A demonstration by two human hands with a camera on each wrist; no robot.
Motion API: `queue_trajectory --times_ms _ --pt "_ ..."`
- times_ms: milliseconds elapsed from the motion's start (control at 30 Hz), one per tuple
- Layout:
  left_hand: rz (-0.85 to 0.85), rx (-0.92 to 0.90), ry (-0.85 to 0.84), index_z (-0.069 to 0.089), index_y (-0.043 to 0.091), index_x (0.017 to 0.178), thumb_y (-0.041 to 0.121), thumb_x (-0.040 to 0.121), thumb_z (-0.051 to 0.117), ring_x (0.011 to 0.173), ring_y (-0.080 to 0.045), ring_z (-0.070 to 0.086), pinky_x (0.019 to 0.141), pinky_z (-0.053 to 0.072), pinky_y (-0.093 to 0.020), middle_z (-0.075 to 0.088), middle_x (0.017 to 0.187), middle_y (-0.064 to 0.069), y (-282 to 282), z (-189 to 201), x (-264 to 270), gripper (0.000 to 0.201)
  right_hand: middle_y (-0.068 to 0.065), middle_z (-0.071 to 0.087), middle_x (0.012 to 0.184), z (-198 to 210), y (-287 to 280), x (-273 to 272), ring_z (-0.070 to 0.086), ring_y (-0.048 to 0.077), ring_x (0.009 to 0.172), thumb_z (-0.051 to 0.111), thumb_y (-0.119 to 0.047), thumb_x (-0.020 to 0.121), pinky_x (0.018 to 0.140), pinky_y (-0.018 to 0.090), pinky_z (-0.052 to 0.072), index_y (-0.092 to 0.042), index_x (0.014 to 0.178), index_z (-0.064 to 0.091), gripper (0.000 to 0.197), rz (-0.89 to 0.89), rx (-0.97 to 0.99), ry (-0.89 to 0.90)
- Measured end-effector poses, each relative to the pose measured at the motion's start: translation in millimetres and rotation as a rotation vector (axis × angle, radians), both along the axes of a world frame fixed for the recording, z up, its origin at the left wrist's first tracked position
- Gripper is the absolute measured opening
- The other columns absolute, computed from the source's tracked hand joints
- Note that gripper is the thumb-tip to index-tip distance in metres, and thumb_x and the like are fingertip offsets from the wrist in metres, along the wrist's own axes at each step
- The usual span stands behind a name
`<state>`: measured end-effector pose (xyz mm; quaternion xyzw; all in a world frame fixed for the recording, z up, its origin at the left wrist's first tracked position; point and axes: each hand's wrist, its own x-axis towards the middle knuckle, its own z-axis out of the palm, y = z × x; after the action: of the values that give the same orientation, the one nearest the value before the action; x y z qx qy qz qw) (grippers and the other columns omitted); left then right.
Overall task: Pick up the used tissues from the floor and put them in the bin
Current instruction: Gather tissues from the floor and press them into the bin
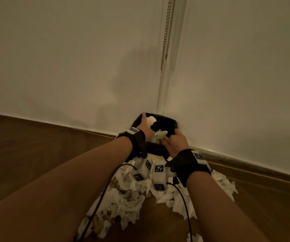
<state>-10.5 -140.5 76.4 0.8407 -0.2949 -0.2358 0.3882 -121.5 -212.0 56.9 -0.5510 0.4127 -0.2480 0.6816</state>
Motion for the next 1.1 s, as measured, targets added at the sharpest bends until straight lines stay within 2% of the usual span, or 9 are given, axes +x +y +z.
queue_trajectory --times_ms 100,200,333,400,700,800,900,1000,1100 --pt "0.031 -0.062 0.093 -0.005 0.021 0.149 0.008 0.090 0.055 0.112 -0.032 0.055 0.100 0.043 -0.043 0.043 0.138 -0.022 -2 0 0 0.086 0.030 0.044 0.136 -7 -8 -2 0.046 0.042 0.124 0.040 0.008 0.091 0.104 0.047 0.042 -0.001 0.138 0.037 0.048 0.003 -0.015 0.034" --pt "0.032 -0.180 0.308 0.006 0.023 0.150 0.008 0.097 0.044 0.121 -0.037 0.049 0.104 0.038 -0.048 0.042 0.140 -0.024 18 -1 -1 0.067 0.031 0.043 0.137 -13 -12 -6 0.045 0.042 0.126 0.034 0.004 0.095 0.103 0.040 0.043 0.002 0.138 0.036 0.043 -0.039 0.078 -0.021" --pt "0.047 -0.222 0.334 0.034 0.012 0.141 -0.003 0.096 0.033 0.074 -0.020 0.060 0.059 0.047 -0.028 0.063 0.096 -0.012 58 -5 -2 0.048 0.017 0.057 0.080 -3 -2 -3 0.058 0.025 0.073 0.026 0.001 0.099 0.055 0.024 0.051 0.002 0.136 0.040 0.040 -0.034 0.147 -0.012" --pt "0.032 -0.129 0.238 0.046 0.012 0.132 -0.001 0.095 0.033 0.068 -0.013 0.058 0.053 0.046 -0.022 0.063 0.090 -0.007 79 -13 2 0.041 0.010 0.053 0.068 1 6 1 0.054 0.019 0.060 0.032 -0.002 0.099 0.050 0.024 0.047 0.000 0.129 0.049 0.035 -0.041 0.182 0.021" --pt "-0.174 0.485 -0.242 0.062 0.022 0.108 0.020 0.095 0.046 0.101 -0.021 0.058 0.081 0.046 -0.029 0.063 0.113 -0.003 185 -101 0 0.021 0.013 0.064 0.091 -20 78 24 0.054 0.016 0.063 0.033 -0.010 0.101 0.056 0.026 0.042 -0.004 0.130 0.049 0.034 0.288 0.032 0.280" --pt "-0.255 0.687 -0.274 0.065 0.024 0.097 0.006 0.094 0.041 0.106 -0.021 0.055 0.082 0.047 -0.027 0.056 0.125 -0.005 207 -132 -7 0.030 0.014 0.065 0.095 -39 100 25 0.057 0.018 0.066 0.032 -0.009 0.100 0.060 0.027 0.044 0.000 0.126 0.053 0.034 0.402 0.001 0.402" --pt "-0.329 0.830 -0.306 0.071 0.031 0.089 0.004 0.088 0.052 0.128 -0.024 0.037 0.100 0.043 -0.037 0.038 0.144 -0.001 221 -157 -13 0.033 0.012 0.065 0.107 -58 109 21 0.062 0.026 0.089 0.043 -0.005 0.097 0.078 0.034 0.051 -0.004 0.118 0.062 0.029 0.651 -0.161 0.585" --pt "-0.349 0.855 -0.282 0.066 0.040 0.107 0.018 0.089 0.057 0.140 -0.027 0.013 0.112 0.020 -0.047 0.020 0.153 0.005 236 -179 -15 0.030 0.008 0.058 0.117 -71 114 18 0.055 0.026 0.105 0.043 -0.007 0.096 0.088 0.032 0.047 -0.013 0.117 0.065 0.032 0.839 -0.371 0.744" --pt "-0.379 0.881 -0.319 0.042 0.038 0.135 0.023 0.094 0.043 0.141 -0.027 0.013 0.112 0.013 -0.049 0.019 0.154 0.006 243 -190 -15 0.044 0.007 0.053 0.119 -82 117 17 0.052 0.026 0.111 0.042 -0.008 0.096 0.096 0.033 0.043 -0.015 0.120 0.063 0.034 0.910 -0.428 0.811"
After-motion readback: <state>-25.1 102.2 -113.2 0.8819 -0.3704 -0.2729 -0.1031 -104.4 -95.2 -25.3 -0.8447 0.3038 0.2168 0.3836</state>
